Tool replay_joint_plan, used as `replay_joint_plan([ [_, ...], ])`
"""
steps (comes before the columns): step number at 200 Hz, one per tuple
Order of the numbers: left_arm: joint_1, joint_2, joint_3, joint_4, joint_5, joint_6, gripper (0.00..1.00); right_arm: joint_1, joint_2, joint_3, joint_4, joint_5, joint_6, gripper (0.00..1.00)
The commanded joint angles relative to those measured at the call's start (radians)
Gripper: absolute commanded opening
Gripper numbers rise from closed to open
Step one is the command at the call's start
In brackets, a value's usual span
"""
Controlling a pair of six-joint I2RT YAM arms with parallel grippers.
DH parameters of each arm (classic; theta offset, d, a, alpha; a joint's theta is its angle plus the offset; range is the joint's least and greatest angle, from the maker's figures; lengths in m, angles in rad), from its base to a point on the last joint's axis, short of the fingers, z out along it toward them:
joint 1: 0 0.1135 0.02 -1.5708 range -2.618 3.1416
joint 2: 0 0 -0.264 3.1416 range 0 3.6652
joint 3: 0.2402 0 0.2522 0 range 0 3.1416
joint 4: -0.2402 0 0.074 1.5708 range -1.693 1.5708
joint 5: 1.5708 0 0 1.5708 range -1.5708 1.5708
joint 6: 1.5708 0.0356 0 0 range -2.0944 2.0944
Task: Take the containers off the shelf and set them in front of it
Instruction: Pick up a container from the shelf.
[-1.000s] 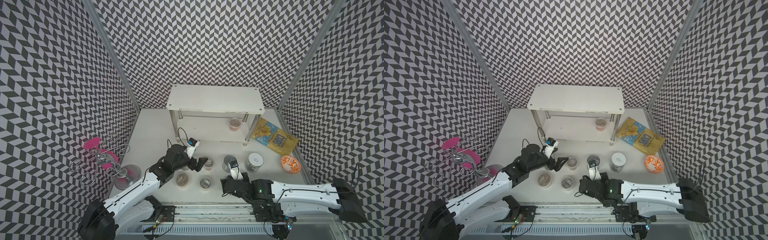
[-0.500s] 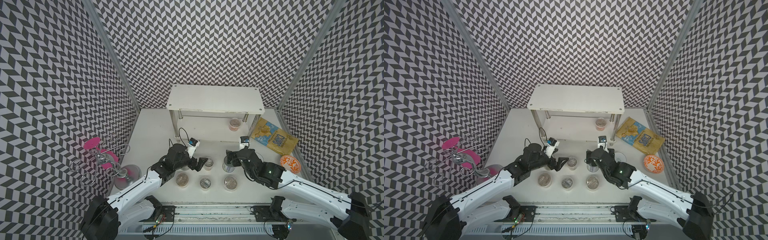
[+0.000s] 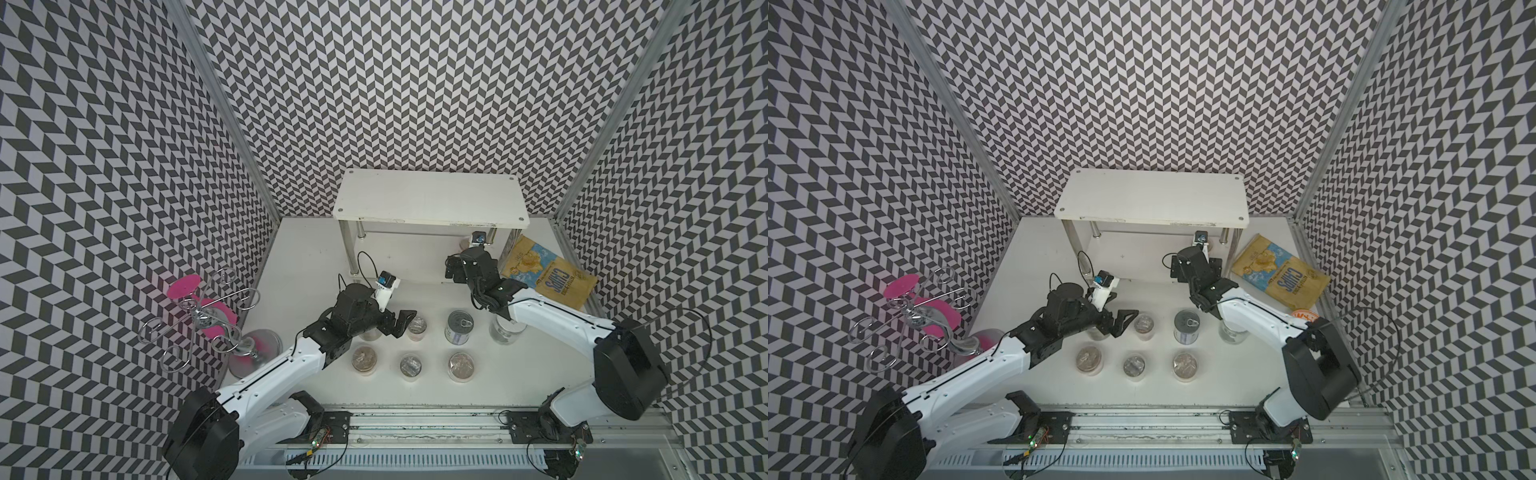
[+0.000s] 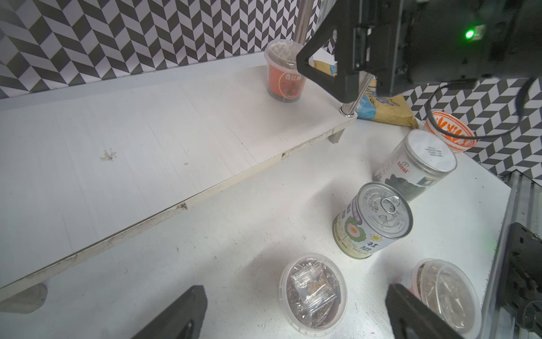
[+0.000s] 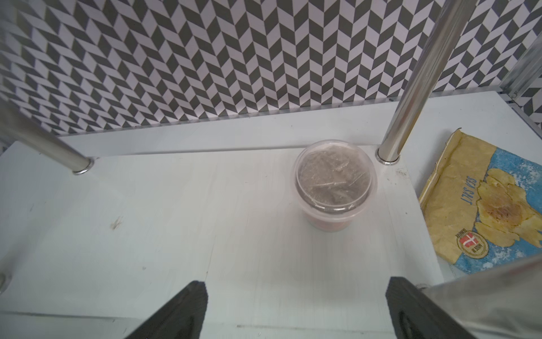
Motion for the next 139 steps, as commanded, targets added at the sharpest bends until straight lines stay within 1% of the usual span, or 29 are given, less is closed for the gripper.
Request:
replay_joint_plan([
  [1,0.007,0.0,0.007,0.05,-0.024,-0.022,1.0,-0.031,0.057,0.057,0.057,0.018,0.021,1.0],
  [34,0.006,-0.004,0.012,0.05,-0.036,-0.044,1.0,-0.08,0.139,0.116,0.079,0.014,0.001,1.0],
  [53,0.006,-0.004,0.017,0.036,-0.037,-0.031,1.0,-0.106,0.177,0.144,0.089,0.006,-0.001,1.0],
  [85,0.008,0.003,0.022,0.008,-0.033,-0.005,1.0,-0.116,0.245,0.194,0.115,-0.009,-0.038,1.0],
  [139,0.009,-0.007,0.001,0.022,-0.035,-0.025,1.0,-0.145,0.328,0.249,0.134,-0.017,-0.065,1.0],
])
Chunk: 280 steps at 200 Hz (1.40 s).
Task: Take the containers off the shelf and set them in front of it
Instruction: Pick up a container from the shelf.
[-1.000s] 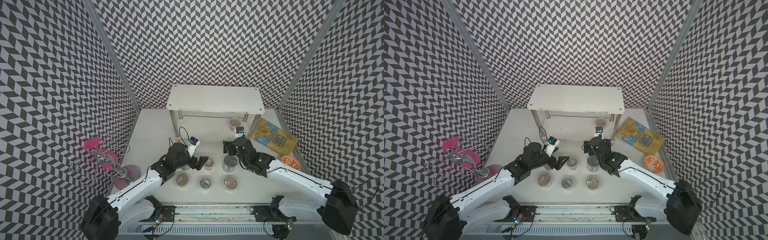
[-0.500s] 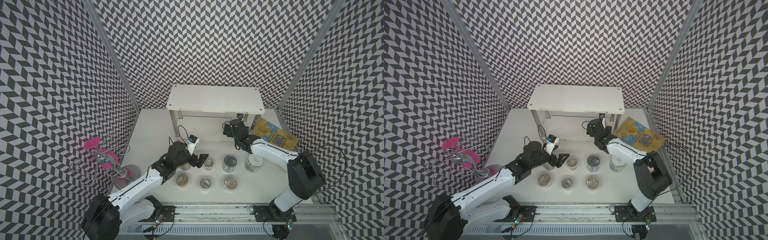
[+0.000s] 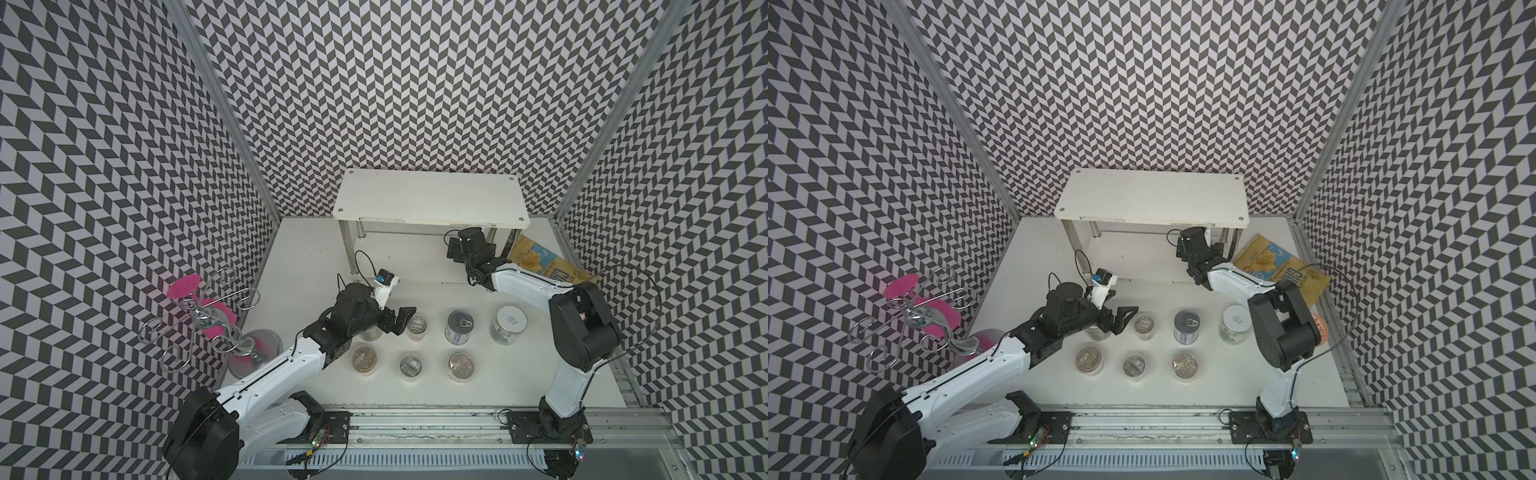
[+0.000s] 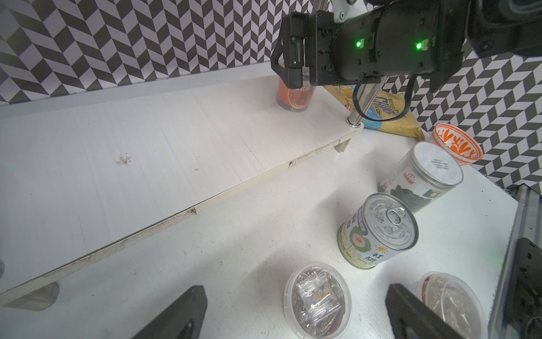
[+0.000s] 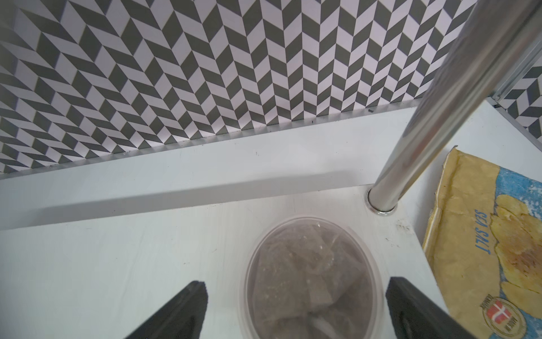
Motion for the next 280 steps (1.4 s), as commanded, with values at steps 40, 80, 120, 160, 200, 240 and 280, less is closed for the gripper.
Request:
replay_joint_plan([
  [40,0.009,-0.003,0.011,-0.009,-0.01,0.012,1.0,-0.03,0.065,0.067,0.079,-0.005,-0.042,0.97],
  [80,0.009,0.003,0.013,-0.012,-0.005,0.014,1.0,-0.05,0.081,0.078,0.085,-0.029,-0.046,0.93],
  [120,0.011,0.008,0.015,-0.012,-0.003,0.014,1.0,-0.051,0.086,0.096,0.075,-0.072,-0.072,0.87],
  [160,0.012,0.013,0.017,-0.018,0.0,0.018,1.0,-0.052,0.078,0.077,0.069,-0.1,-0.074,0.82],
  [200,0.015,0.009,0.012,-0.023,0.005,0.019,1.0,-0.052,0.064,0.056,0.052,-0.114,-0.076,0.82],
  [240,0.015,0.007,0.006,-0.023,0.007,0.018,1.0,-0.052,0.06,0.053,0.04,-0.116,-0.079,0.85],
  [280,0.015,0.003,0.002,-0.025,0.01,0.014,1.0,-0.057,0.06,0.055,0.032,-0.121,-0.082,0.85],
])
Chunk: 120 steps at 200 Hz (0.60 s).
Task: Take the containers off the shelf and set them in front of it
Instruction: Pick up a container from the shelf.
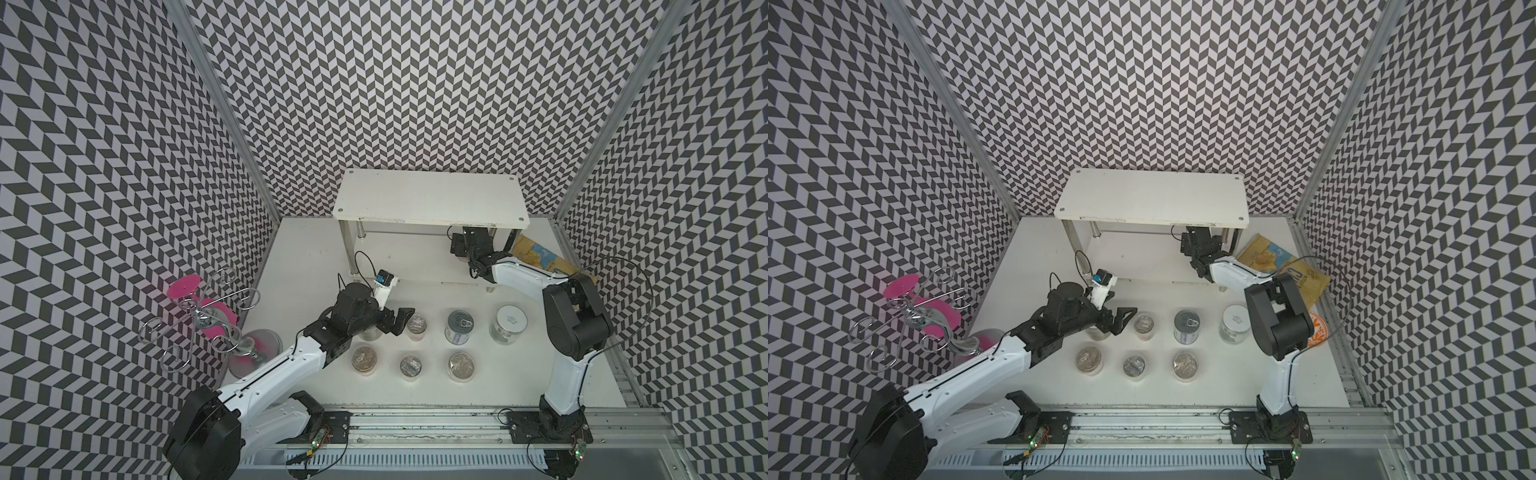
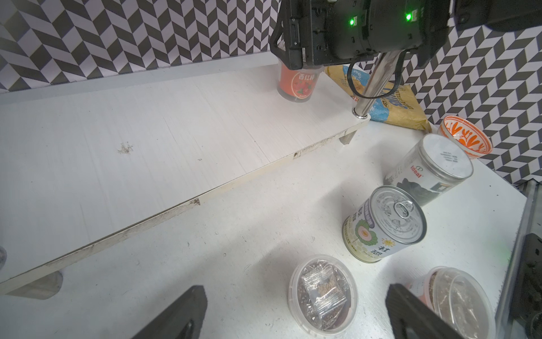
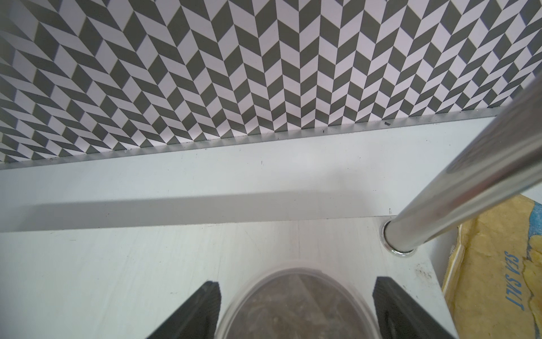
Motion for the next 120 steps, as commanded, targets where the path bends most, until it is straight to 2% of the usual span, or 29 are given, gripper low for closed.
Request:
replay_joint_plan([
  [1,0.004,-0.006,0.002,-0.003,0.008,0.007,1.0,-0.006,-0.007,-0.01,-0.006,-0.022,-0.004,0.85],
  [75,0.004,-0.005,-0.004,-0.001,0.014,0.004,1.0,-0.01,-0.007,-0.01,-0.029,-0.017,-0.011,0.85],
  [120,0.004,0.004,0.0,0.0,0.016,0.005,1.0,-0.01,-0.03,-0.019,-0.019,-0.037,-0.038,0.78],
])
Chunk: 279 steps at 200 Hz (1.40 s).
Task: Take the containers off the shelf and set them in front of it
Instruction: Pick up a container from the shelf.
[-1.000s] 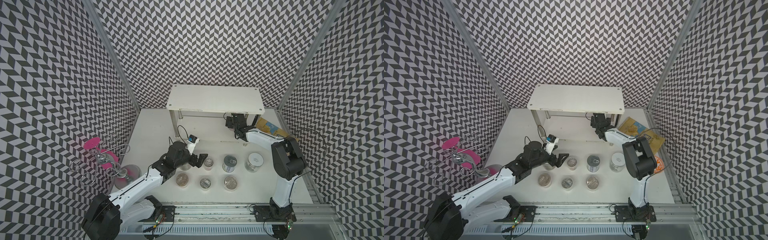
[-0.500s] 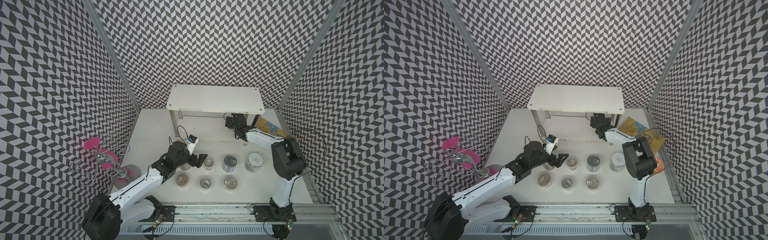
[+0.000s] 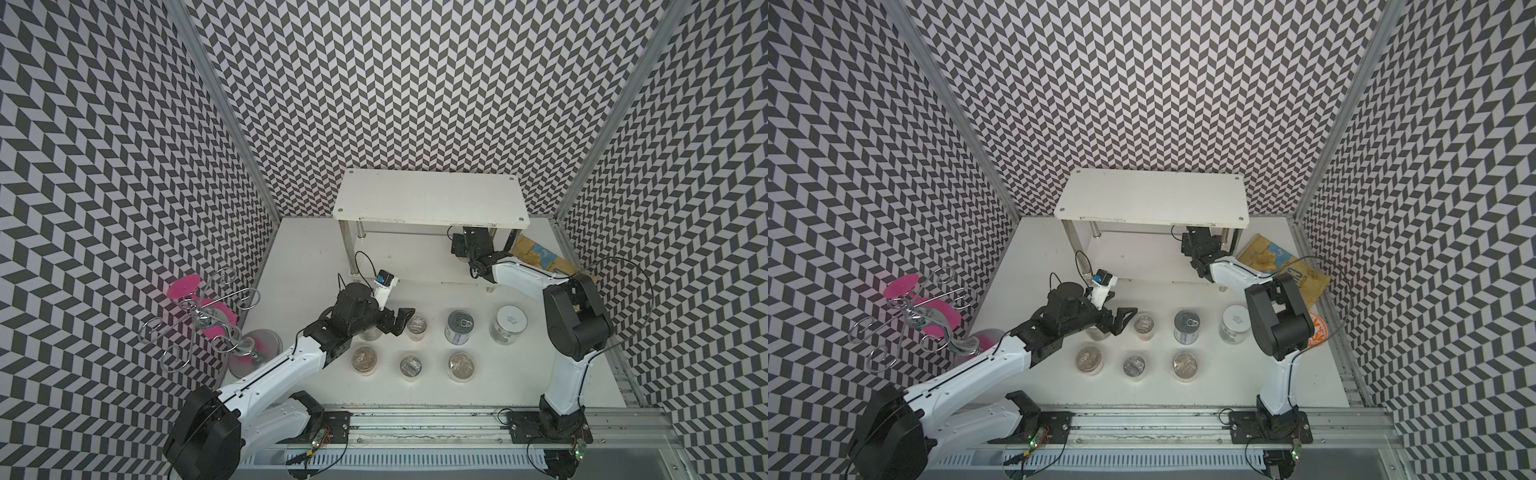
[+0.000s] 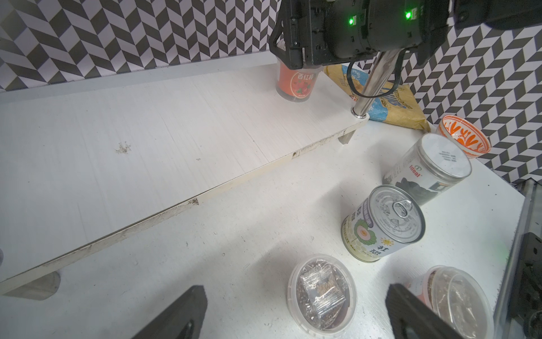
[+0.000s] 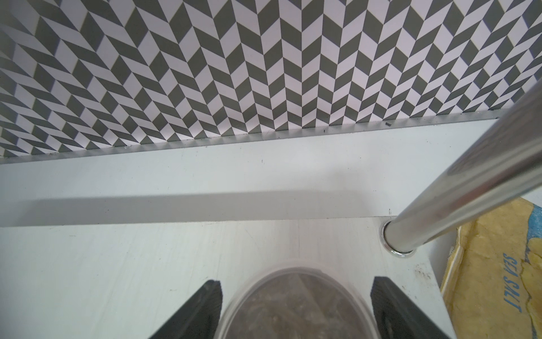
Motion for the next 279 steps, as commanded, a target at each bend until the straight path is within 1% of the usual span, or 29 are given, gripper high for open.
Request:
replay_joint_plan([
  [1,0.005,0.004,0.0,0.0,0.012,0.005,1.0,-0.004,-0.027,-0.02,-0.013,-0.03,-0.02,0.78],
  [19,0.005,0.008,0.004,0.003,0.013,0.007,1.0,-0.004,-0.045,-0.024,-0.012,-0.037,-0.027,0.77],
  [59,0.006,0.018,0.006,0.007,0.019,0.01,1.0,-0.001,-0.094,-0.051,-0.007,-0.063,-0.04,0.76],
  [140,0.008,0.024,0.008,0.011,0.024,0.014,1.0,0.036,-0.24,-0.158,-0.017,-0.131,-0.083,0.76],
  [193,0.009,0.034,0.01,0.016,0.032,0.016,1.0,0.103,-0.334,-0.23,-0.053,-0.144,-0.089,0.76],
  [237,0.009,0.034,0.002,0.023,0.035,0.016,1.0,0.18,-0.437,-0.307,-0.115,-0.108,-0.074,0.76],
  [279,0.012,0.028,0.003,0.018,0.043,0.015,1.0,0.256,-0.569,-0.363,-0.245,-0.071,-0.038,0.76],
])
